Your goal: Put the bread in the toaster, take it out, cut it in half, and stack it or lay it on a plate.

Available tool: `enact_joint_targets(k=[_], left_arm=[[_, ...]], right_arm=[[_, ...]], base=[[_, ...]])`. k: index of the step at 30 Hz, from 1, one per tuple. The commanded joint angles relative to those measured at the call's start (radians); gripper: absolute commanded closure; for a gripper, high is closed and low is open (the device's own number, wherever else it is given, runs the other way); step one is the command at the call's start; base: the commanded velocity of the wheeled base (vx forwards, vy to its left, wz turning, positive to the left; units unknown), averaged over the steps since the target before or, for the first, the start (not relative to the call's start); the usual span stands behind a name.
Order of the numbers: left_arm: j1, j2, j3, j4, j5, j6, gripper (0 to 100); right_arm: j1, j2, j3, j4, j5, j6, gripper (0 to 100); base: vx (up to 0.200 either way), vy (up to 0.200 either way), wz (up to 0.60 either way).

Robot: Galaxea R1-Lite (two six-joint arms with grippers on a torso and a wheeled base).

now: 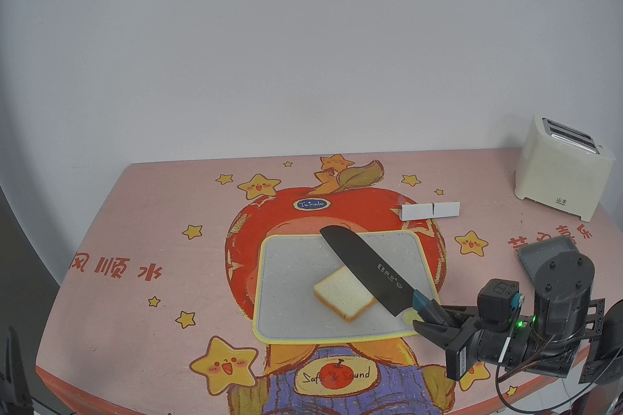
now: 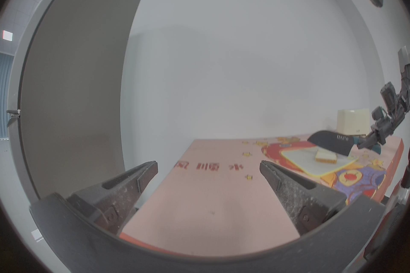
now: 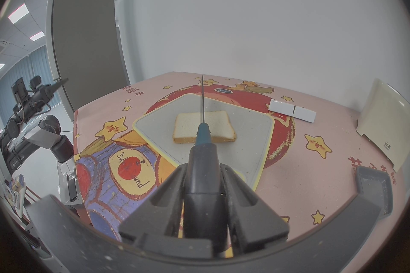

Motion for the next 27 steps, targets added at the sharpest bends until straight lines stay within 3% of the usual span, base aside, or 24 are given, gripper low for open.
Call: enact_joint_targets(k=[1, 7, 11, 15, 18, 19, 23, 27], left_arm=[[-0.013, 0.246, -0.217, 0.002, -0.084, 0.000, 0], [-0.021, 0.440, -0.385, 0.005, -0.188, -0.006, 0], [-0.017, 0.543, -0.441, 0.008, -0.298, -0.005, 0], [-0.017, 0.638, -0.500, 0.008, -0.393, -0.003, 0], [-0.018, 0.700, -0.541, 0.006, -0.424, -0.003, 0], [-0.018, 0.730, -0.555, 0.006, -0.453, -0.005, 0], [-0.020, 0.786, -0.563, 0.003, -0.482, -0.005, 0], [-0.021, 0.815, -0.561, 0.003, -0.521, -0.002, 0]], right_arm=[[0.000, -0.019, -0.003, 0.000, 0.001, 0.003, 100], [0.000, -0.030, -0.040, 0.000, 0.001, 0.003, 100], [-0.010, -0.031, -0.046, 0.015, 0.000, -0.002, 100], [-0.024, -0.042, -0.098, 0.031, 0.001, -0.048, 100], [-0.047, -0.074, -0.152, 0.141, 0.001, -0.069, 100], [-0.050, -0.108, -0.209, 0.256, 0.001, -0.073, 100], [-0.049, -0.149, -0.331, 0.483, 0.004, -0.071, 100], [-0.050, -0.151, -0.397, 0.581, 0.010, -0.071, 100]], base=[[0.000, 0.000, 0.00], [0.000, 0.000, 0.00], [0.000, 0.000, 0.00], [0.000, 0.000, 0.00], [0.000, 0.000, 0.00], [0.000, 0.000, 0.00], [0.000, 0.000, 0.00], [0.000, 0.000, 0.00]])
